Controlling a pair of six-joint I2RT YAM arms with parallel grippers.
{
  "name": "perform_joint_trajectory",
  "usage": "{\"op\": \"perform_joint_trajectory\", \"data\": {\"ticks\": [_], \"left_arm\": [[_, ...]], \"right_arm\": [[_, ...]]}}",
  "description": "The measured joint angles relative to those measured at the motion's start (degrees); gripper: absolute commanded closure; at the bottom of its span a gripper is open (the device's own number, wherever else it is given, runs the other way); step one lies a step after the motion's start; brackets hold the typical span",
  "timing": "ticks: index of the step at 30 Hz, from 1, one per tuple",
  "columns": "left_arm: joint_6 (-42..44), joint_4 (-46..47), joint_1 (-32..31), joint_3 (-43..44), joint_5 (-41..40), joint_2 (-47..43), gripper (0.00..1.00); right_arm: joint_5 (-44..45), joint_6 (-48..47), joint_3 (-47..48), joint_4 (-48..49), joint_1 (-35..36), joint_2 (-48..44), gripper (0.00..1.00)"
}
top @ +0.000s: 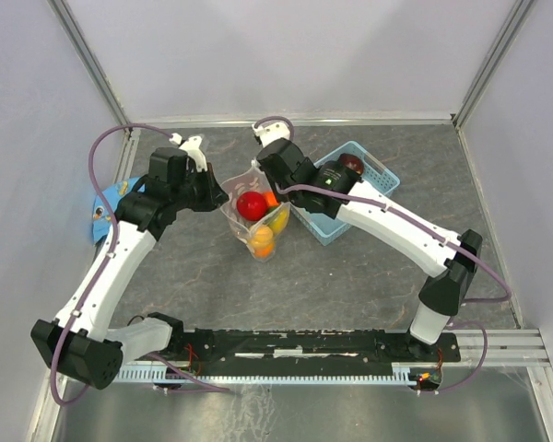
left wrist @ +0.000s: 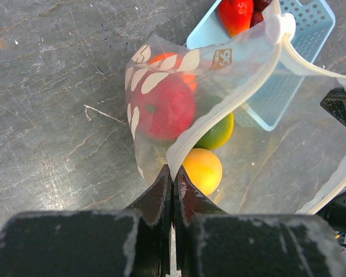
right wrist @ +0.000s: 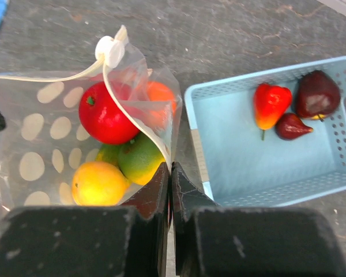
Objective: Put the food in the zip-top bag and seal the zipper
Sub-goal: Adjust the zipper food storage bag at the center of the board.
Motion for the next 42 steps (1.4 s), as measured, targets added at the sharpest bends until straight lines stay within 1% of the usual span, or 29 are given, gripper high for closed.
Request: {"op": "perform_joint_trajectory", "data": {"ticks": [4,9,13,17,23,26,29,32,36,38,40,42], "left_arm": [[-0.04,0.02,-0.04,0.07,0.59,2.36,0.97],[-0.04,0.37,-0.04,-1.86,2.01,3.87,0.97],[-0.02,0.46,-0.04,-2.56,2.12,3.96,0.97],[0.0,0.5,-0.04,-2.62,1.97,3.74,0.97],[0.04,0.52,-0.04,-3.52,1.64,2.01,0.97],[0.07,0.55,-0.04,-3.93,1.49,1.09,0.97],[0.07,0.57,-0.04,-4.37,1.44,0.48,0.97],[0.07,0.7,-0.04,-4.63,1.42,0.31,0.97],[0.09,0.9,-0.04,-5.01,1.33,0.28,0.97],[0.09,0.92,-0.04,-5.16,1.05,0.13,0.97],[0.09,0.94,-0.04,-5.18,0.52,-0.07,0.97],[0.11,0.92,-0.04,-5.18,-0.11,-0.37,0.97]], "right_arm": [[0.87,-0.48,-0.11,-1.64,-0.13,1.38,0.91],[-0.39,-0.48,-0.85,-1.77,-0.17,4.04,0.87],[-3.13,-0.61,-1.27,-0.85,-0.17,4.76,0.76],[-6.8,-1.4,-2.05,1.42,-0.17,4.2,0.62],[-10.67,-3.8,-4.81,2.38,-0.42,-0.44,0.42],[-11.5,-5.18,-6.25,2.89,-0.72,-4.48,0.36],[-11.91,-6.54,-8.13,3.76,-1.79,-8.7,0.34],[-12.35,-7.48,-10.4,4.5,-4.13,-12.09,0.32],[-12.92,-8.17,-13.94,6.01,-8.68,-13.42,0.28],[-13.88,-8.37,-16.59,7.06,-11.58,-13.38,0.23],[-14.53,-8.5,-19.28,7.67,-14.51,-13.14,0.15],[-15.04,-8.98,-21.29,8.96,-17.2,-12.41,0.11]]}}
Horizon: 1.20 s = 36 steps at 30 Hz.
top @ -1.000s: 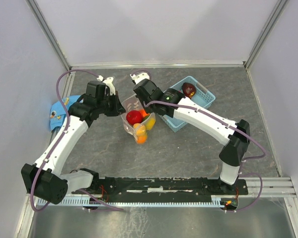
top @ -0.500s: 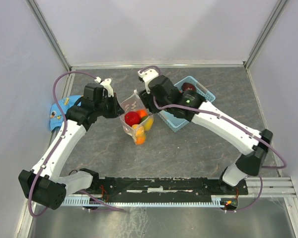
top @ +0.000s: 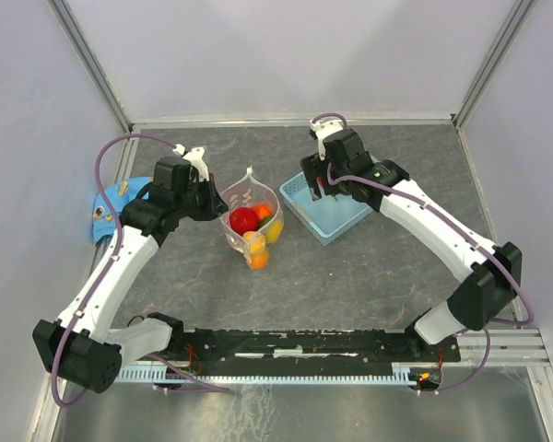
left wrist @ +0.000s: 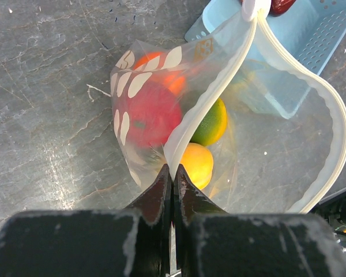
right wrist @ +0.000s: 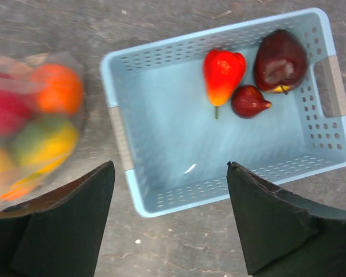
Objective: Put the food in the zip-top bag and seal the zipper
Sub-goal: Adjust the zipper food storage bag at the center of the board, then pick up the fake fruit from the bin.
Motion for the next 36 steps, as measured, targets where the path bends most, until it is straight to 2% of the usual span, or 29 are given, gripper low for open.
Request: {"op": "perform_joint_trajectory", "data": {"ticks": [4,15,25,30,36], "left_arm": [[0.0,0.0,0.02,-0.02,-0.52,-0.35,0.97],[0.0,0.0,0.57,-0.44,-0.57,-0.15,0.97],[0.0,0.02,0.83,-0.7,-0.39,0.87,0.97],[0.0,0.04,1.03,-0.74,-0.33,1.25,0.97],[0.0,0.04,1.05,-0.83,-0.02,1.57,0.97]], "right_arm": [[-0.37,-0.83,-1.38,2.45,-3.63,3.48,0.08],[-2.89,-1.07,-1.84,14.1,-10.43,17.22,0.08],[-4.68,-0.52,-1.84,21.88,-14.12,26.62,0.14],[-6.91,-0.26,-1.2,24.11,-14.82,30.47,0.2],[-10.21,0.17,0.11,25.73,-15.93,33.79,0.35]]}}
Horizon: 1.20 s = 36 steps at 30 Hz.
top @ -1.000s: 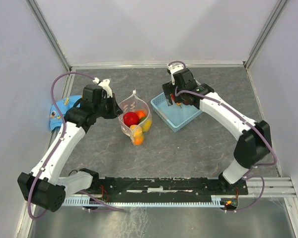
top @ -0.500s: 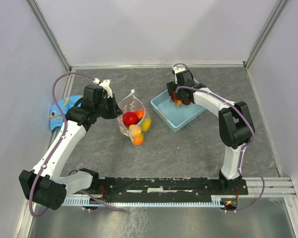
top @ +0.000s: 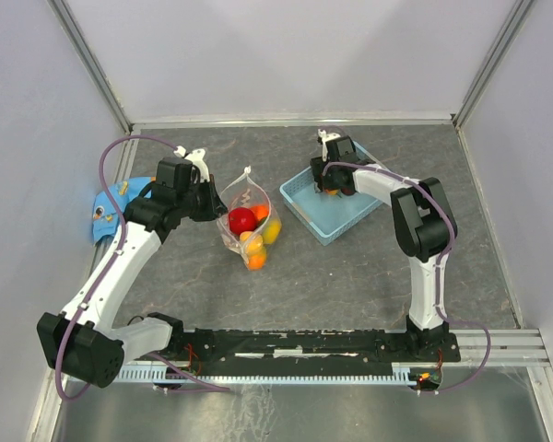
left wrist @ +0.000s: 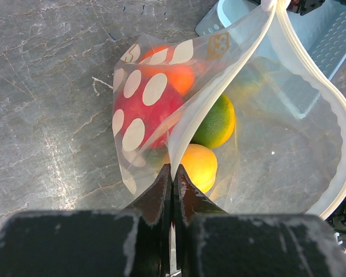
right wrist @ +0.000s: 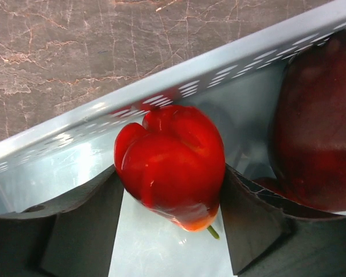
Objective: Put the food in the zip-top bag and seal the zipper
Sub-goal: Pick up the fake fruit from the bin, then place the fake fruit in the zipper food storage bag.
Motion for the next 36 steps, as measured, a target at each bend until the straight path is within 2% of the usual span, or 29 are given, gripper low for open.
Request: {"op": "perform_joint_trajectory", "data": {"ticks": [5,11,22,36], "left_arm": [[0.0,0.02,0.02,-0.07,0.09,0.0,0.97],[0.0,0.17,0.04,-0.11,0.13,-0.02,0.97],[0.0,1.29,0.61,-0.94,0.85,-1.01,0.97],[0.0,2.54,0.68,-1.79,2.21,-2.64,0.97]], "right_arm": [[-1.79,0.55,0.0,0.63,-0.42,0.15,0.45],[-2.73,0.83,-3.3,0.52,-0.5,-2.8,0.47],[-3.17,3.63,-10.38,-0.68,0.83,-21.27,0.47],[-0.33,7.32,-11.89,-4.31,14.95,-37.73,0.46]]}}
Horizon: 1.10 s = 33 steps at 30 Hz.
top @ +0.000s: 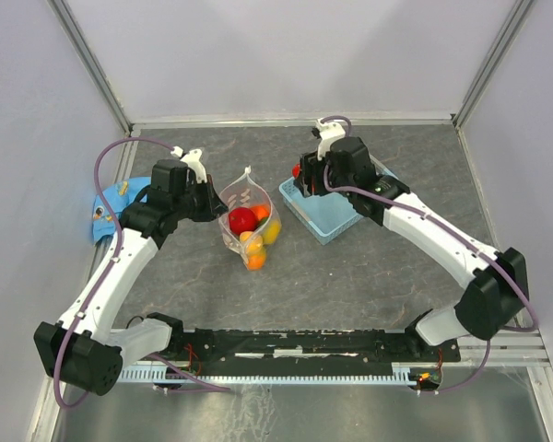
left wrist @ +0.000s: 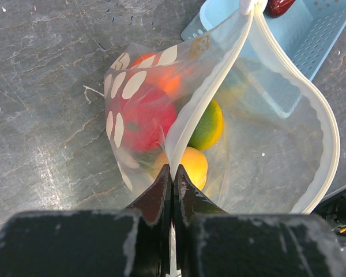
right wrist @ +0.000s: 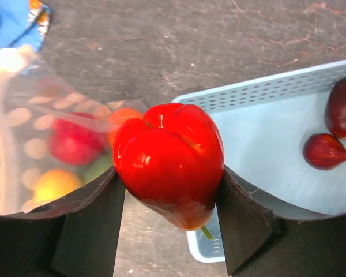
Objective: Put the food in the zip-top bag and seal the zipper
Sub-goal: Place the fake fruit in the zipper food storage bag.
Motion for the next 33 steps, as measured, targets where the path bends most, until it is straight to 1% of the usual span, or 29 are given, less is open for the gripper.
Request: {"op": "perform_joint_trajectory", "data": {"ticks": [3,7,18,25,29,33], "left_arm": [[0.0,0.02,0.0,-0.09,0.31,0.0,0.97],[0.0,0.07,0.0,-0.15,0.87,-0.02,0.97],[0.0,0.37,0.0,-0.2,1.25,-0.09,0.97],[0.0,0.44,0.0,-0.2,1.36,-0.17,0.97],[0.0,0.46,0.04,-0.26,1.36,-0.2,0.97],[0.0,0.46,0.11,-0.35,1.36,-0.28,0.97]], "right_arm": [[0.46,1.53,-0.09,0.7,2.89,-2.4,0.47],[0.39,3.96,-0.57,4.17,6.49,-4.13,0.46],[-0.2,7.74,-0.76,15.63,15.19,-3.8,0.46],[-1.88,7.76,-0.59,21.97,18.18,1.62,0.45],[-2.32,7.76,-0.59,23.17,18.21,6.82,0.44],[-1.53,7.58,-0.59,23.04,18.18,9.94,0.42]]}}
